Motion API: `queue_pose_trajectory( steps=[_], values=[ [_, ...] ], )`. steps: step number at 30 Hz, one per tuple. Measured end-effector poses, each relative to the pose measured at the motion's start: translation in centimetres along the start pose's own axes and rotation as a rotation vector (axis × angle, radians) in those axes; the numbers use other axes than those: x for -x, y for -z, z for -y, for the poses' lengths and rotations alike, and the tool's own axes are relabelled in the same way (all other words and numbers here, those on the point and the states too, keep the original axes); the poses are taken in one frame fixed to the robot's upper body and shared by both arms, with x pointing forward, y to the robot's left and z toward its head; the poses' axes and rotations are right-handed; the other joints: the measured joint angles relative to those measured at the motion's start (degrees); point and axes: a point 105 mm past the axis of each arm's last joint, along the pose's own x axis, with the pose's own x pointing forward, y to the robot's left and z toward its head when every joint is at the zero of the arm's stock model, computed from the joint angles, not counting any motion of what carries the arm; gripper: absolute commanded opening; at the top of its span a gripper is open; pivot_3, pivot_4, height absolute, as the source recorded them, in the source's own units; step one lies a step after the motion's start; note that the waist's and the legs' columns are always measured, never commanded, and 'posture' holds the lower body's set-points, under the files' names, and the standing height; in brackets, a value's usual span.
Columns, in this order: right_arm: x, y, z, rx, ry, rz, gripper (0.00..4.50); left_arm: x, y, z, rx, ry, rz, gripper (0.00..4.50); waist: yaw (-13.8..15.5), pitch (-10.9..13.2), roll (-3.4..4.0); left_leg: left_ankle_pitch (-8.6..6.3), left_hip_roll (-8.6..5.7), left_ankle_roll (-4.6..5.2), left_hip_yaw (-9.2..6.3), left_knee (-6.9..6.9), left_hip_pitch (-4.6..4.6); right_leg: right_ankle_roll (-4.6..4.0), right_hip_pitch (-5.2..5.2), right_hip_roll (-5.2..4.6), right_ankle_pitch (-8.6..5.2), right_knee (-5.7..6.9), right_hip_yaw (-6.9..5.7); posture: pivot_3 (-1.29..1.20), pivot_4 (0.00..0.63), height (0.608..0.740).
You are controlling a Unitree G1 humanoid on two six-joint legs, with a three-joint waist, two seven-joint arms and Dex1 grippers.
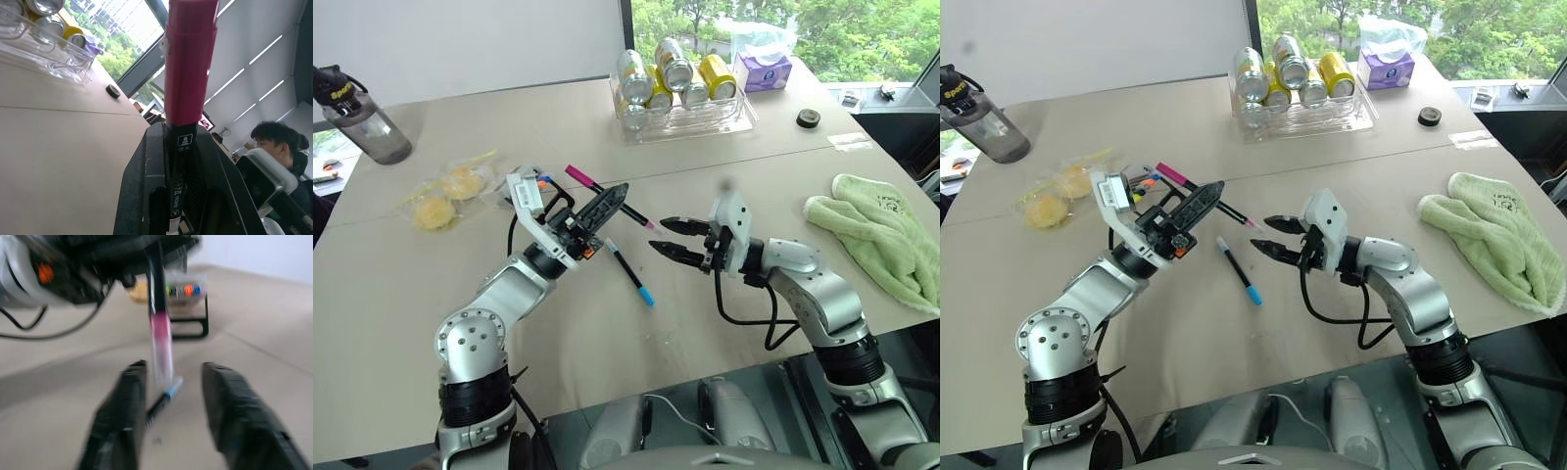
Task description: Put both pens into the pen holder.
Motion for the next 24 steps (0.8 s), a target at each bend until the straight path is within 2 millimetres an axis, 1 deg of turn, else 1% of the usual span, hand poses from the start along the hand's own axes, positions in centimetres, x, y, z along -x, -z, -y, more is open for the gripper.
queue_pose_trajectory(
  steps=[1, 2, 4, 5, 6, 7, 8, 10, 12, 14, 16, 17, 18, 20, 21, 24],
  values=[
    [0.1, 0.2, 0.1, -0.004, 0.009, -0.010, 2.60, -0.2, 0.0, 0.0, -0.021, -0.006, -0.012, 0.00, 0.0, 0.0, 0.00, 0.00, 0.00, 0.00, 0.00, 0.00, 0.00, 0.00, 0.00, 0.00, 0.00, 0.00, 0.00, 0.00, 0.150, 0.739],
    [1.0, 0.5, 0.9, -0.015, 0.051, -0.033, 2.60, -0.7, 0.2, -0.2, -0.103, -0.037, -0.056, 0.00, 0.2, 0.0, 0.00, 0.00, -0.03, 0.00, -0.01, 0.00, -0.01, 0.00, 0.02, -0.01, 0.00, 0.00, -0.02, 0.00, 0.150, 0.739],
    [2.7, 0.4, 2.3, -0.014, 0.113, -0.036, 2.60, -0.8, -0.2, -0.8, -0.239, -0.091, -0.091, 0.00, 0.2, 0.0, 0.00, 0.00, -0.10, 0.01, 0.00, 0.00, -0.01, 0.00, 0.02, -0.02, 0.00, -0.01, 0.01, 0.00, 0.150, 0.739],
    [3.1, 0.3, 2.6, -0.014, 0.129, -0.035, 2.60, -0.9, -0.2, -0.9, -0.286, -0.105, -0.102, 0.00, 0.2, 0.0, -0.01, 0.00, -0.10, 0.01, 0.00, 0.00, -0.02, 0.00, 0.01, -0.02, 0.00, -0.03, 0.01, 0.00, 0.150, 0.739],
    [4.0, 0.1, 3.2, -0.013, 0.154, -0.031, 2.60, -1.0, -0.4, -1.4, -0.394, -0.133, -0.127, 0.00, 0.2, 0.0, -0.01, 0.00, -0.11, 0.01, 0.02, -0.02, -0.01, 0.00, 0.01, -0.02, 0.00, -0.04, 0.02, 0.00, 0.150, 0.739],
    [5.4, -0.2, 3.7, -0.030, 0.169, -0.025, 2.60, -1.2, -0.9, -1.9, -0.599, -0.175, -0.156, 0.00, 0.2, 0.0, 0.00, 0.00, -0.11, 0.01, 0.03, -0.10, 0.00, 0.00, 0.01, -0.02, 0.00, -0.08, 0.03, 0.00, 0.150, 0.739],
    [6.7, -0.4, 3.5, -0.059, 0.146, -0.020, 2.60, -1.9, -1.8, -1.7, -0.805, -0.186, -0.148, 0.00, 0.4, 0.0, -0.01, 0.00, -0.10, 0.01, -0.02, -0.10, -0.06, 0.00, -0.01, -0.03, 0.00, -0.10, -0.02, 0.00, 0.150, 0.739],
    [7.7, -1.2, 3.4, -0.074, 0.115, -0.002, 2.60, -2.7, -3.4, -1.0, -1.013, -0.184, -0.105, 0.00, 0.3, 0.0, 0.00, 0.00, -0.06, 0.01, 0.00, -0.13, -0.05, 0.00, -0.01, -0.03, 0.00, -0.16, 0.01, 0.00, 0.150, 0.739],
    [8.9, -2.2, 3.5, -0.061, 0.101, 0.007, 2.60, -3.6, -4.6, 0.0, -1.275, -0.166, -0.092, 0.00, 0.2, 0.0, 0.01, 0.00, -0.07, 0.02, 0.06, -0.19, -0.04, 0.00, -0.01, -0.04, 0.00, -0.18, 0.05, 0.00, 0.150, 0.739],
    [10.1, -3.1, 4.0, -0.036, 0.123, 0.017, 2.60, -3.6, -4.9, 0.0, -1.435, -0.169, -0.093, 0.00, 0.0, 0.0, 0.01, -0.01, -0.04, 0.02, 0.14, -0.26, 0.03, 0.00, -0.01, -0.04, 0.00, -0.18, 0.14, 0.00, 0.150, 0.739],
    [10.5, -3.5, 4.1, -0.027, 0.127, 0.026, 2.60, -3.5, -4.4, -0.9, -1.532, -0.180, -0.136, 0.00, 0.0, 0.0, 0.00, -0.01, 0.02, 0.02, 0.14, -0.27, 0.02, 0.00, -0.02, -0.01, 0.00, -0.18, 0.12, 0.00, 0.150, 0.739],
    [10.7, -3.5, 4.0, -0.029, 0.118, 0.028, 2.60, -3.1, -4.2, -1.9, -1.656, -0.207, -0.198, 0.00, 0.0, 0.0, 0.00, -0.01, 0.03, 0.02, 0.14, -0.28, 0.01, 0.00, -0.04, 0.00, 0.00, -0.18, 0.12, 0.00, 0.150, 0.739],
    [10.8, -3.6, 3.9, -0.033, 0.110, 0.031, 2.60, -2.8, -4.4, -2.5, -1.734, -0.238, -0.227, 0.00, 0.1, 0.0, -0.01, 0.00, 0.03, 0.03, 0.13, -0.25, -0.05, 0.01, -0.06, -0.01, 0.00, -0.16, 0.11, 0.00, 0.150, 0.739],
    [11.0, -3.8, 3.8, -0.046, 0.095, 0.043, 2.60, -2.4, -5.3, -3.0, -1.859, -0.300, -0.243, 0.00, 0.1, 0.0, -0.01, -0.01, 0.01, 0.04, 0.13, -0.21, -0.08, 0.01, -0.07, -0.03, 0.00, -0.16, 0.10, 0.00, 0.150, 0.739],
    [11.0, -3.9, 3.8, -0.053, 0.090, 0.049, 2.60, -2.4, -5.6, -3.0, -1.887, -0.312, -0.241, 0.00, 0.2, 0.0, -0.01, -0.01, 0.00, 0.05, 0.13, -0.20, -0.09, 0.02, -0.07, -0.05, 0.01, -0.17, 0.10, 0.00, 0.150, 0.739],
    [10.9, -4.4, 3.6, -0.077, 0.067, 0.069, 2.60, -2.2, -5.5, -3.0, -1.973, -0.309, -0.249, 0.00, 0.4, 0.0, -0.01, -0.02, 0.00, 0.06, 0.11, -0.19, -0.12, 0.02, -0.08, -0.06, 0.01, -0.17, 0.08, 0.00, 0.150, 0.739]
  ],
)
